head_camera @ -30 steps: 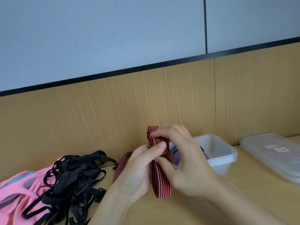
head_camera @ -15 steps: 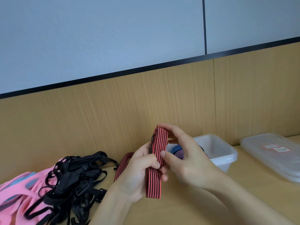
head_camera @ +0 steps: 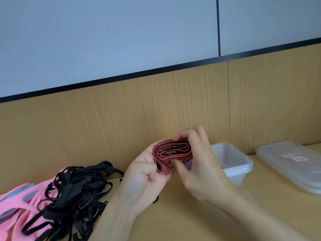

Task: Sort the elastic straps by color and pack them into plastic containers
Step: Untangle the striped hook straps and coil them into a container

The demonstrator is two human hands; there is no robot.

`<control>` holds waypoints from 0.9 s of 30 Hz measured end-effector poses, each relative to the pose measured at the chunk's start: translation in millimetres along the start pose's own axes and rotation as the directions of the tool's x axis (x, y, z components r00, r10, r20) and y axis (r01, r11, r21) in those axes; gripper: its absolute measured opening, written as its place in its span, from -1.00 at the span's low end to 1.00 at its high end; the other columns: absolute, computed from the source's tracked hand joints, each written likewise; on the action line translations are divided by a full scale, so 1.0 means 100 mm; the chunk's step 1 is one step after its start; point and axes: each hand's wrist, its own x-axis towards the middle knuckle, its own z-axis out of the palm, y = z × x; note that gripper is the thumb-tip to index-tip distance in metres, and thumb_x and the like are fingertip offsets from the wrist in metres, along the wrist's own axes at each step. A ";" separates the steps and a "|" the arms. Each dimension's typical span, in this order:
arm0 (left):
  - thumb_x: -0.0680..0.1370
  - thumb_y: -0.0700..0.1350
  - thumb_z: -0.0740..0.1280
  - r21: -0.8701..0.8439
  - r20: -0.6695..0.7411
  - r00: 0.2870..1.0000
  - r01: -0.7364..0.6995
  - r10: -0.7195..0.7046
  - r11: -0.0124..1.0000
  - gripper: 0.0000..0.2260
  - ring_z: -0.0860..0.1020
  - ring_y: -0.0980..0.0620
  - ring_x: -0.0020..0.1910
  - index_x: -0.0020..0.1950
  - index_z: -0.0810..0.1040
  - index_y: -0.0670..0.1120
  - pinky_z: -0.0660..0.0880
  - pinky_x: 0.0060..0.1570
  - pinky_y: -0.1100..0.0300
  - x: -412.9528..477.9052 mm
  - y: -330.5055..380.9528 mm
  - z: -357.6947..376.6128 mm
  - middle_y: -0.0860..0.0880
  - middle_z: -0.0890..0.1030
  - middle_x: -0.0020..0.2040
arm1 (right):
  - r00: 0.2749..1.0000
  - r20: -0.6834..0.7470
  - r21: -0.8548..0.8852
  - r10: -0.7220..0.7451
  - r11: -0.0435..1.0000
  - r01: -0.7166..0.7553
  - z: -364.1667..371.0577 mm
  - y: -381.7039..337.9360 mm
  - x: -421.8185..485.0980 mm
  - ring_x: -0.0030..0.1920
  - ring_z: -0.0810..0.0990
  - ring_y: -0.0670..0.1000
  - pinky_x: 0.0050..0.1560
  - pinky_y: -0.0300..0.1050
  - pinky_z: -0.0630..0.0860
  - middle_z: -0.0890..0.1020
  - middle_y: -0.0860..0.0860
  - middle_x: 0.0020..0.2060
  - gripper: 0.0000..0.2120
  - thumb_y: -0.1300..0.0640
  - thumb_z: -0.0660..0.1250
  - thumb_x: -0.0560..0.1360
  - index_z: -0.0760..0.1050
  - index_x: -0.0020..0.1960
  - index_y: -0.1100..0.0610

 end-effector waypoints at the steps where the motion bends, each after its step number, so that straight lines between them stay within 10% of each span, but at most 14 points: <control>1: 0.16 -0.47 -0.01 0.020 -0.002 1.000 0.001 -0.001 1.000 -0.18 0.39 -0.36 0.45 0.47 0.31 -0.38 0.35 0.46 -0.18 0.00 0.00 -0.01 -0.47 0.37 0.42 | 1.000 -0.007 0.009 0.004 1.000 -0.004 0.00 0.00 0.00 0.06 0.52 -0.10 -0.13 -0.44 0.42 0.36 -0.16 0.09 -0.56 0.34 0.43 0.43 0.40 0.20 0.01; 13: 0.42 -0.41 0.23 0.343 -0.105 0.985 -0.094 0.138 0.934 -0.50 0.59 -0.18 0.28 0.35 0.49 -0.21 0.58 0.16 0.12 0.04 -0.08 -0.03 -0.26 0.63 0.24 | 0.994 0.020 0.134 0.111 0.985 -0.112 0.01 0.01 -0.04 0.24 0.53 -0.07 0.15 -0.11 0.51 0.53 -0.10 0.18 -0.54 0.12 0.36 0.47 0.32 0.32 -0.08; 27: 0.45 -0.33 0.36 0.425 -0.116 0.969 -0.151 0.219 0.893 -0.40 0.62 -0.11 0.26 0.49 0.41 -0.06 0.59 0.13 0.15 0.03 -0.07 -0.05 -0.15 0.65 0.26 | 0.999 -0.027 0.003 0.043 0.999 -0.043 -0.02 0.10 0.05 0.20 0.52 -0.21 0.16 -0.44 0.39 0.50 -0.21 0.13 -0.58 0.00 0.41 0.49 0.43 0.32 0.01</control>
